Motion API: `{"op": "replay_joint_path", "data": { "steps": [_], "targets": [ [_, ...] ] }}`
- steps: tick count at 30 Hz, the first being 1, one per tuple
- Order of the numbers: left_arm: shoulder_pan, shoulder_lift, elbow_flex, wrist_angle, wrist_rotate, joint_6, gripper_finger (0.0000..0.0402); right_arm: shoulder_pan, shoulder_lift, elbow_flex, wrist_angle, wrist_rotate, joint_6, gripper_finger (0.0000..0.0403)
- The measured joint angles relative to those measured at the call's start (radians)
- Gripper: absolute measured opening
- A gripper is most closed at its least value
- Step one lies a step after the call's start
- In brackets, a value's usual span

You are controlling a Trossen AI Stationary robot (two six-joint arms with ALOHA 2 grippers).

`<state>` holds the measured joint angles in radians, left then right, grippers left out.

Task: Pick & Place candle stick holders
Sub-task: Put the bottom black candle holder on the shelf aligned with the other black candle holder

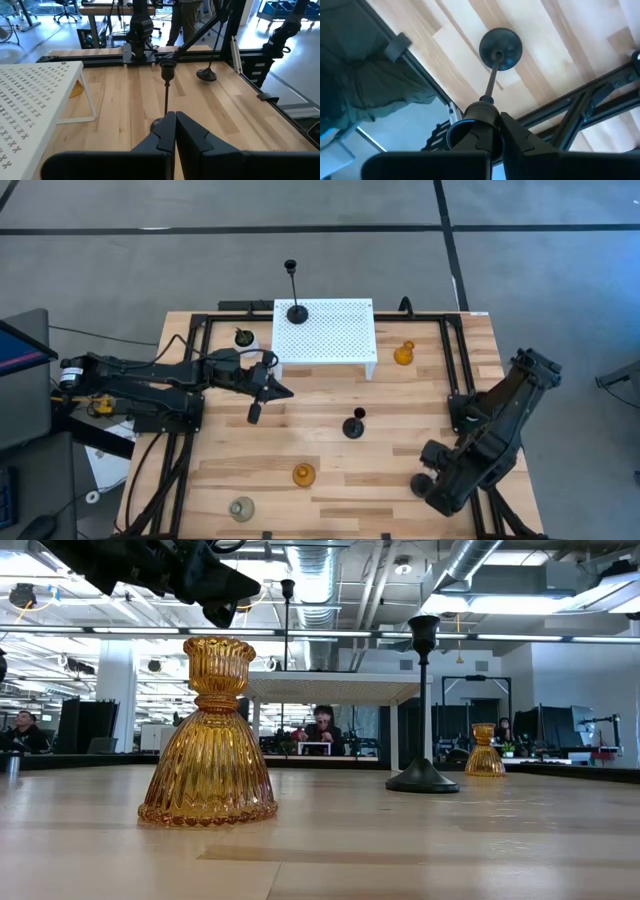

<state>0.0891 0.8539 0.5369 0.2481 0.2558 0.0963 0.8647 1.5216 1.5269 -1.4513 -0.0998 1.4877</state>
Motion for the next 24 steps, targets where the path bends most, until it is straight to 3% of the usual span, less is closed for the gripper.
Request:
{"op": "replay_joint_path", "data": {
  "steps": [12, 24],
  "targets": [
    [-0.027, 0.016, 0.002, -0.021, 0.002, -0.057, 0.0005, -0.145, -0.030, 0.002, 0.013, 0.008, -0.273, 0.0001],
    [-0.102, 0.086, 0.115, -0.060, 0.000, -0.006, 0.0004, -0.235, -0.038, 0.147, 0.082, 0.213, -0.571, 0.0001]
  ]
}}
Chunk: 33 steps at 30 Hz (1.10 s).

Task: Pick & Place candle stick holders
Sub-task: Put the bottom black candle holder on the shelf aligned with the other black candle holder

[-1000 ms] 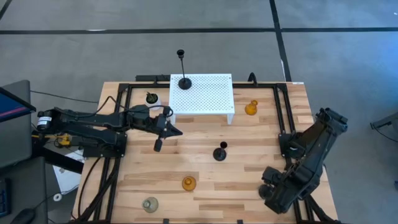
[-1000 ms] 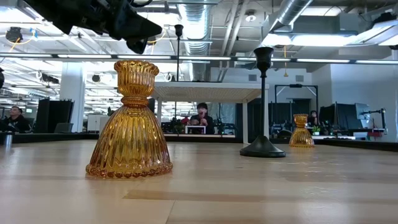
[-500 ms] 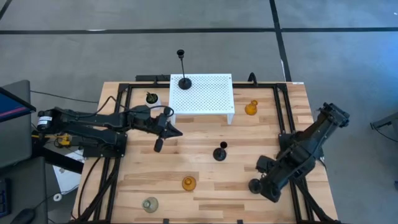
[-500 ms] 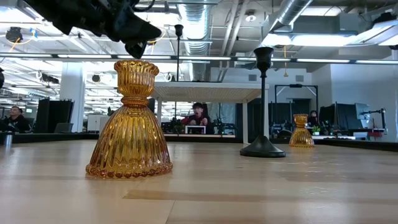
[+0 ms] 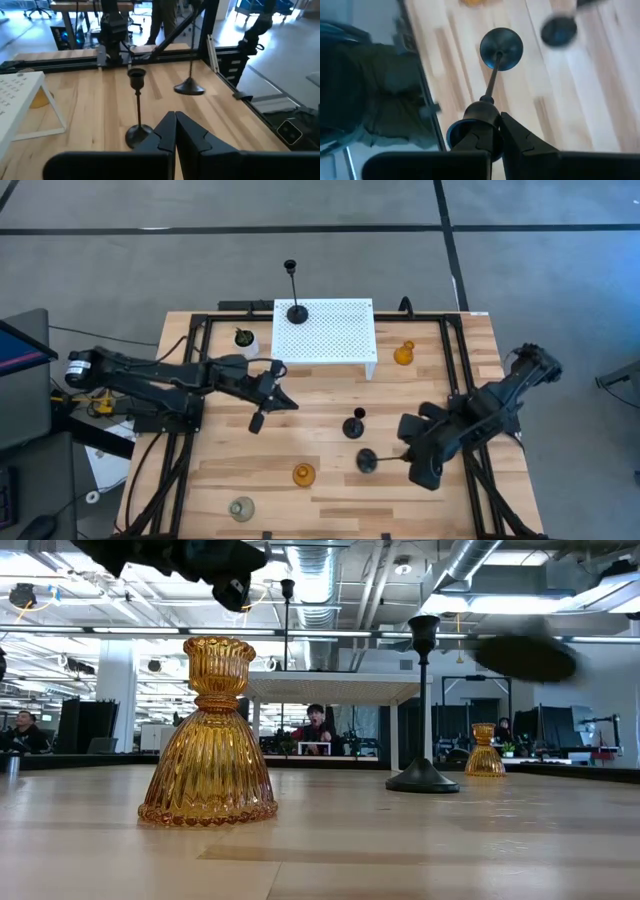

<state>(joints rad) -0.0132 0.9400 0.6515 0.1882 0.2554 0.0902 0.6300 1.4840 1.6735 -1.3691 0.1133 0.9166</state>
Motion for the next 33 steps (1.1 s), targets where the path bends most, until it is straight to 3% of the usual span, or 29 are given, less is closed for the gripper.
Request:
{"op": "replay_joint_path", "data": {
  "steps": [9, 18, 33],
  "targets": [
    [0.002, 0.144, 0.151, -0.161, -0.069, 0.003, 0.0005, -0.138, 0.009, 0.010, 0.064, 0.024, -0.300, 0.0001],
    [-0.002, 0.221, 0.322, -0.299, -0.072, 0.029, 0.0005, -0.282, 0.015, 0.010, 0.172, 0.045, -0.582, 0.0001],
    [-0.002, 0.261, 0.397, -0.389, -0.071, 0.034, 0.0006, -0.455, 0.038, 0.013, 0.307, 0.049, -0.842, 0.0001]
  ]
}}
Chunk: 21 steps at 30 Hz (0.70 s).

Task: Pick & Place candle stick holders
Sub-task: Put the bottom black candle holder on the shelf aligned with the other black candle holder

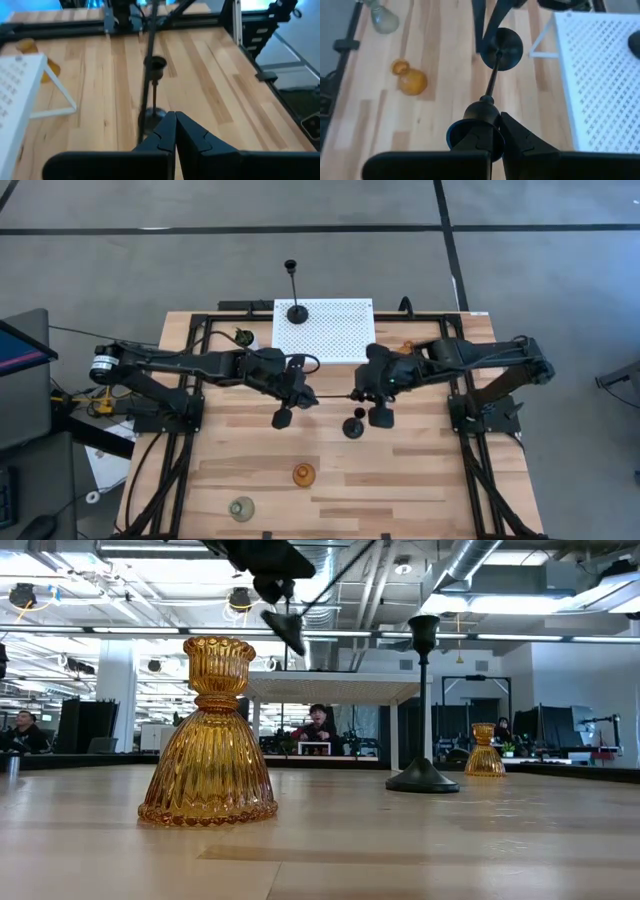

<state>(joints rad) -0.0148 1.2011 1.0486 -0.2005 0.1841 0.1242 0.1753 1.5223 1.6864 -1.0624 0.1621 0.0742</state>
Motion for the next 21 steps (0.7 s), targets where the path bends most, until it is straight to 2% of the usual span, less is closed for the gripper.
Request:
{"op": "replay_joint_path", "data": {
  "steps": [8, 12, 21],
  "targets": [
    [0.000, 0.002, 0.000, -0.001, 0.000, 0.039, 0.0006, -0.044, 0.045, -0.005, -0.016, -0.011, -0.033, 0.0001],
    [0.000, 0.011, 0.000, 0.000, 0.000, 0.054, 0.0006, -0.048, 0.055, -0.003, 0.013, -0.055, -0.057, 0.0001],
    [0.000, 0.056, 0.000, 0.020, 0.000, 0.053, 0.0006, -0.046, 0.054, -0.003, 0.074, -0.060, -0.059, 0.0002]
  ]
}}
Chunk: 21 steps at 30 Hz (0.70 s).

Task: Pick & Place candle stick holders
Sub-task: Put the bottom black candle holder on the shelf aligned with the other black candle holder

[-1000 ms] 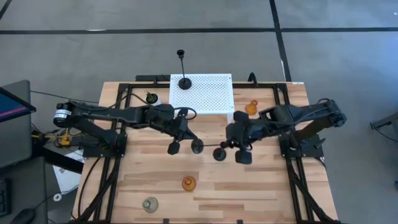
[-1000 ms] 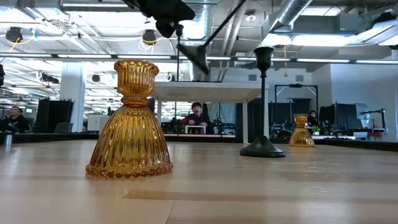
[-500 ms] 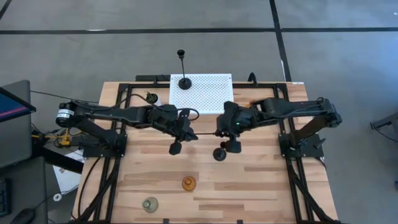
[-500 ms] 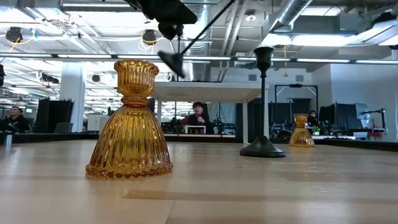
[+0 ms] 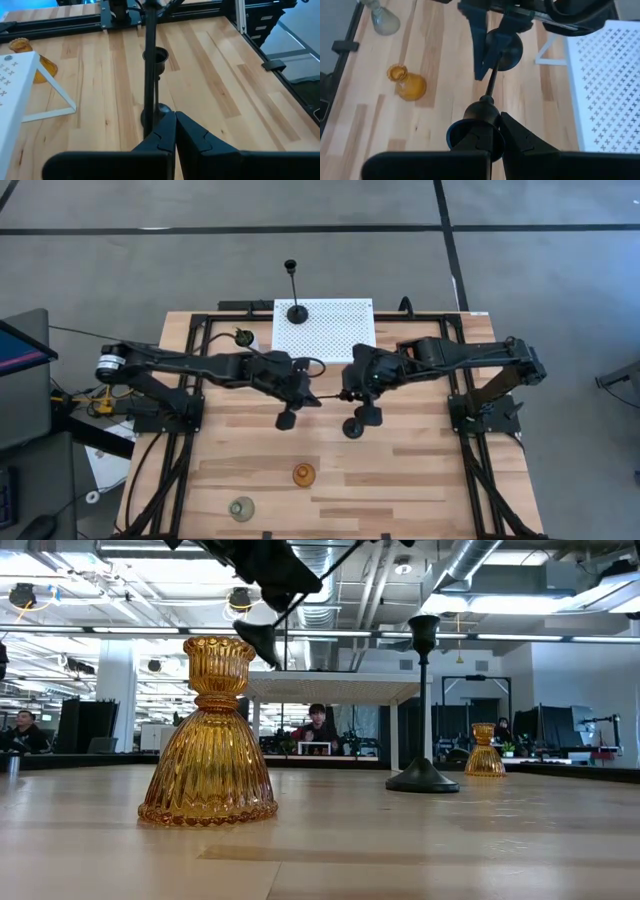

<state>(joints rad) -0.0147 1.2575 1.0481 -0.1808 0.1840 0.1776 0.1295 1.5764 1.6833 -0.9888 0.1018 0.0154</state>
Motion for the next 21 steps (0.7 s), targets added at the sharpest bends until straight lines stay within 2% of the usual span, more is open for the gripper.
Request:
{"op": "replay_joint_path", "data": {
  "steps": [10, 17, 21],
  "targets": [
    [0.002, 0.012, 0.000, 0.020, -0.014, 0.001, 0.0006, 0.001, 0.000, 0.000, -0.027, -0.004, 0.000, 0.0002],
    [0.002, 0.007, 0.000, 0.108, -0.019, 0.017, 0.0007, 0.001, 0.000, 0.000, -0.040, -0.005, 0.000, 0.0002],
    [0.002, 0.017, 0.000, 0.105, -0.020, 0.061, 0.0026, 0.001, 0.000, 0.000, -0.057, -0.005, 0.000, 0.0002]
  ]
}}
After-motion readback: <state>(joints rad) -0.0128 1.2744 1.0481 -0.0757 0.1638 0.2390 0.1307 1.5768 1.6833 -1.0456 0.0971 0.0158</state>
